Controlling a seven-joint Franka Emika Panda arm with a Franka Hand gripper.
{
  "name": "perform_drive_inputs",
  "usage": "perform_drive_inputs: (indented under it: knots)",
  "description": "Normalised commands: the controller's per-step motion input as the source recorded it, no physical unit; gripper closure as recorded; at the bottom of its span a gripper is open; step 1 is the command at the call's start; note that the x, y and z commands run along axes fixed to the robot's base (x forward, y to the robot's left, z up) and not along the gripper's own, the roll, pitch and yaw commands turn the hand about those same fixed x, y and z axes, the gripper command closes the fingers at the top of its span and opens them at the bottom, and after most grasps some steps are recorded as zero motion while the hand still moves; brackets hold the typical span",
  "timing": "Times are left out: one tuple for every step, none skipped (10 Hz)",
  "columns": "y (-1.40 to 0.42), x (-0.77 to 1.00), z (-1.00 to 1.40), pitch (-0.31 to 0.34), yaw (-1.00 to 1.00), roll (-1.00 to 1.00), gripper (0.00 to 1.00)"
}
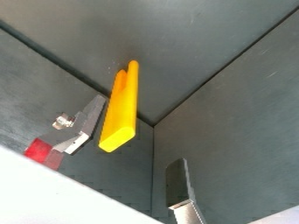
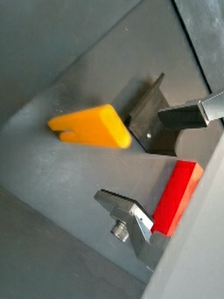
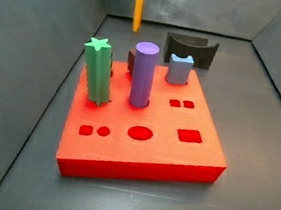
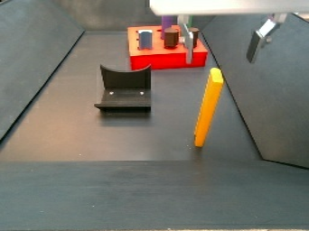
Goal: Pick up the square-circle object. Move up. Rotate the square-circle object. Move to above the board. Insert the square-circle object.
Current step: Pick up the square-circle object.
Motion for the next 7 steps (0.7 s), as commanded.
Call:
perform_drive_inputs:
  knots:
    - [0.34, 0.01, -0.28, -0.08, -0.03, -0.15, 0.0]
    - [0.29, 0.0, -0.39, -0.164, -0.03, -0.16, 0.0]
    - [0.17, -0.19, -0.45, -0.291, -0.06, -0.18, 0.0]
    - [0.08, -0.16, -0.45, -0.316, -0.05, -0.19, 0.0]
    - [0.03, -0.02, -0.47, -0.297, 0.0, -0.19, 0.0]
    - [0.07, 0.0, -0.36, -0.206, 0.0, -0.16, 0.0]
    - [0.09, 0.06, -0.15, -0.006, 0.0, -0.07, 0.0]
